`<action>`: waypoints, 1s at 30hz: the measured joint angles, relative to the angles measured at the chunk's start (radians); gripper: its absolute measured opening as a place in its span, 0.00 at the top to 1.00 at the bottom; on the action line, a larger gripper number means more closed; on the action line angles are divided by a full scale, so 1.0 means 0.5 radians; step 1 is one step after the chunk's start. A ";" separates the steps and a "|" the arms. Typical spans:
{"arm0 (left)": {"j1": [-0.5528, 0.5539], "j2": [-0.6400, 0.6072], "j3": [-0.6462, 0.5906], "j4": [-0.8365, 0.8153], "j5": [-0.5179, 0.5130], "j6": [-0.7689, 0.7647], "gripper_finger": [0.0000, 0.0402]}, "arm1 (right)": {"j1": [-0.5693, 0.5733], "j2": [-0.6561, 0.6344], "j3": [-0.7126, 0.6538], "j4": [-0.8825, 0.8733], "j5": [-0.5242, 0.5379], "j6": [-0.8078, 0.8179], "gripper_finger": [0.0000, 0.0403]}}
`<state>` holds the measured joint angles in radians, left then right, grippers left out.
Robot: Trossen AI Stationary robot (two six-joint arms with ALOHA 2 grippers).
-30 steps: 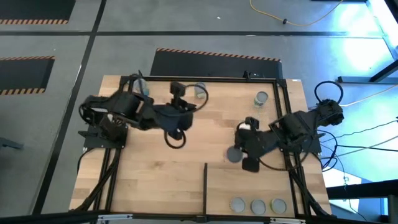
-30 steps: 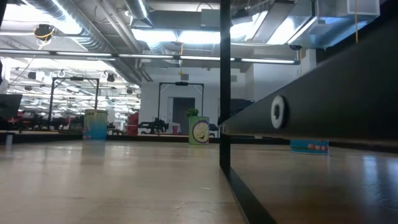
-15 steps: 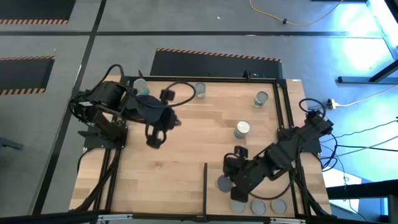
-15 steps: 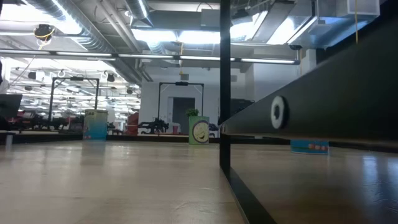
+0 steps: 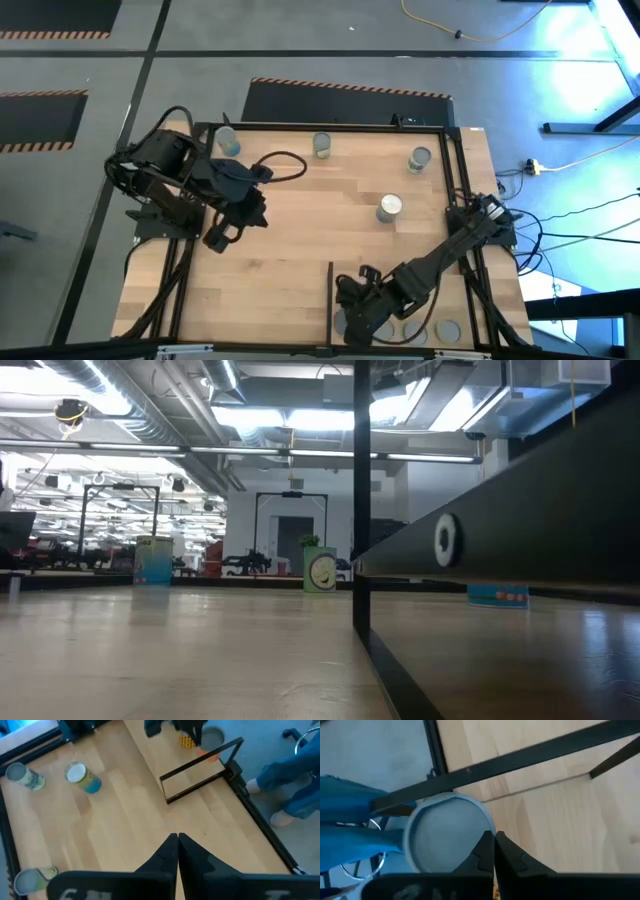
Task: Pick and place cans onto a shelf
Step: Put the canned sauce on the shelf
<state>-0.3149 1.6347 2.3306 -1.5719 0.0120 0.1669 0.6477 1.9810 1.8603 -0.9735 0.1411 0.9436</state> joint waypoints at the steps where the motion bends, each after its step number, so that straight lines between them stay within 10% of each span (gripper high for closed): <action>1: -0.014 -0.011 -0.001 0.001 0.000 0.000 0.99 | 0.003 0.022 0.000 -0.001 -0.015 0.016 1.00; 30: -0.084 -0.063 -0.002 0.002 -0.050 -0.013 0.98 | 0.024 0.270 0.000 -0.064 -0.093 0.050 0.96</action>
<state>-0.3569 1.6032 2.3295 -1.5711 -0.0132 0.1603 0.6598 2.1162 1.8603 -1.0052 0.0948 0.9686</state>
